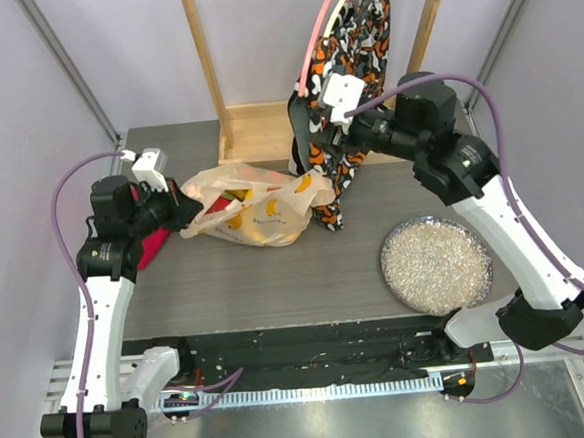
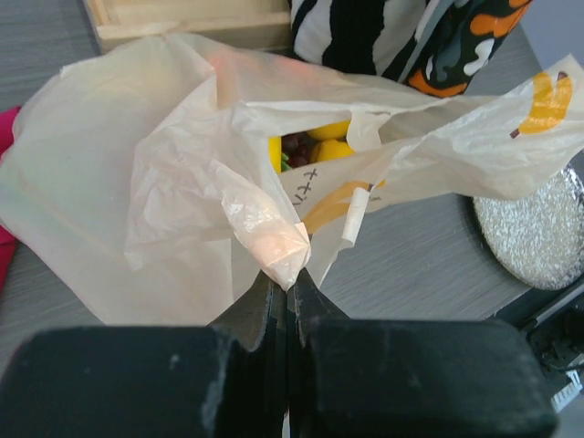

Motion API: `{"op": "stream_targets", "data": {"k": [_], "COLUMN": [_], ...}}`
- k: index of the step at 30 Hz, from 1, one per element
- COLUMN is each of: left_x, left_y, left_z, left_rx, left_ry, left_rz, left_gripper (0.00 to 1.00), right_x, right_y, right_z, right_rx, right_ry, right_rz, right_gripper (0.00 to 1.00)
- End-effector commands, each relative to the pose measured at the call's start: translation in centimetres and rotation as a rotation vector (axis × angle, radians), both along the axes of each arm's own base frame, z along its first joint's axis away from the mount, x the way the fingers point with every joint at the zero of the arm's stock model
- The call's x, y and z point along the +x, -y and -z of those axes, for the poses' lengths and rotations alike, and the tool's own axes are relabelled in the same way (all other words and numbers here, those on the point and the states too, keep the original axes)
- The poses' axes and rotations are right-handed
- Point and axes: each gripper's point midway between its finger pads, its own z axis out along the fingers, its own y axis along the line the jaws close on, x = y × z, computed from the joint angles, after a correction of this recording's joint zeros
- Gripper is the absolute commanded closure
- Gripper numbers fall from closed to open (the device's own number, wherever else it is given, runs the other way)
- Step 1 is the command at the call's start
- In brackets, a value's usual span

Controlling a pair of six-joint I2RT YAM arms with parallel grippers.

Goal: Take the fake fruits out of the plastic bag
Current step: Adjust the plastic bag at the center of the board.

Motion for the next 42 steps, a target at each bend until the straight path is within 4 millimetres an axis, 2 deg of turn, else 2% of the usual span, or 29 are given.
{"op": "stream_targets", "data": {"k": [1,2,3,4,5,6,8,9,11,15,17,19,20,21,22,25,26,27,28,29,32,34,35,37,38,41,42], "left_x": [1.3,1.3,1.3,1.2,1.2,1.3,1.6,2.2,2.9,3.5,3.7,3.9,3.9,3.9,3.9,3.9,3.8,3.8,3.6,3.5,3.0,2.5,2.3,2.1,2.1,1.9,1.9], "left_y": [-0.4,-0.3,-0.1,0.2,0.4,0.6,0.7,-0.1,-0.4,-0.4,-0.4,-0.4,-0.4,-0.4,-0.3,-0.4,-0.4,-0.4,-0.4,-0.4,-0.8,-0.9,-0.8,-0.8,-0.9,-0.9,-0.9], "left_z": [-3.3,-3.4,-3.6,-3.9,-4.3,-4.8,-5.5,-6.1,-7.0,-8.6,-9.1,-9.5,-9.4,-9.4,-9.4,-9.6,-9.7,-9.6,-9.7,-9.5,-8.6,-7.8,-7.5,-6.9,-6.5,-6.0,-6.0], "left_rx": [-0.030,-0.037,-0.052,-0.079,-0.096,-0.113,-0.155,-0.164,-0.195,-0.228,-0.238,-0.245,-0.248,-0.251,-0.252,-0.269,-0.272,-0.276,-0.276,-0.278,-0.274,-0.265,-0.261,-0.257,-0.251,-0.250,-0.250], "left_ry": [0.114,0.113,0.109,0.103,0.104,0.110,0.100,0.118,0.126,0.157,0.165,0.168,0.164,0.162,0.164,0.162,0.167,0.162,0.170,0.164,0.144,0.131,0.128,0.111,0.105,0.097,0.098], "left_rz": [-0.026,-0.026,-0.017,-0.015,-0.010,-0.010,-0.026,-0.058,-0.077,-0.083,-0.081,-0.085,-0.084,-0.084,-0.084,-0.091,-0.091,-0.094,-0.093,-0.094,-0.111,-0.110,-0.105,-0.109,-0.108,-0.109,-0.108], "left_gripper": [1.00,1.00,1.00,1.00,1.00,1.00,1.00,1.00,1.00,1.00,1.00,1.00,1.00,1.00,1.00,1.00,1.00,1.00,1.00,1.00,1.00,1.00,1.00,1.00,1.00,1.00,1.00], "right_x": [2.9,3.8,4.7,4.8,4.9,5.2,4.5,4.4,3.8,3.5,3.9,3.6,3.5,3.1,2.7,-0.2,-1.3,-1.9,-2.5,-3.5,-4.4,-4.1,-3.6,-3.3,-2.7,-1.9,-1.5], "right_y": [-5.4,-6.3,-7.4,-8.7,-9.6,-11.1,-13.0,-13.6,-15.1,-16.6,-16.9,-16.7,-16.4,-15.6,-15.2,-12.9,-11.6,-10.5,-9.6,-8.3,-6.8,-6.4,-7.1,-7.9,-8.8,-10.8,-11.3], "right_z": [5.9,5.6,7.6,8.5,9.0,10.8,11.8,12.1,13.0,15.4,17.5,20.2,20.4,22.3,22.9,26.5,29.2,29.2,30.1,31.8,29.9,27.4,24.8,22.3,19.1,16.8,17.0], "right_rx": [0.140,0.188,0.191,0.210,0.215,0.193,0.186,0.185,0.178,0.146,0.109,0.041,0.039,0.003,-0.013,-0.148,-0.207,-0.215,-0.236,-0.274,-0.251,-0.221,-0.183,-0.156,-0.104,-0.057,-0.058], "right_ry": [-0.237,-0.221,-0.276,-0.327,-0.343,-0.380,-0.409,-0.415,-0.426,-0.466,-0.484,-0.488,-0.480,-0.496,-0.501,-0.518,-0.553,-0.554,-0.564,-0.591,-0.573,-0.538,-0.503,-0.490,-0.452,-0.438,-0.440], "right_rz": [0.000,-0.003,0.000,-0.009,-0.020,-0.038,-0.069,-0.079,-0.098,-0.089,-0.053,-0.033,-0.019,-0.009,-0.010,-0.031,-0.021,-0.010,0.001,0.010,0.018,0.015,0.006,-0.018,-0.039,-0.077,-0.073], "right_gripper": [0.62,0.71,0.80,0.89,0.92,0.94,0.96,0.97,0.98,0.98,0.98,0.98,0.98,0.98,0.98,0.97,0.96,0.96,0.96,0.96,0.96,0.96,0.96,0.96,0.96,0.96,0.96]}}
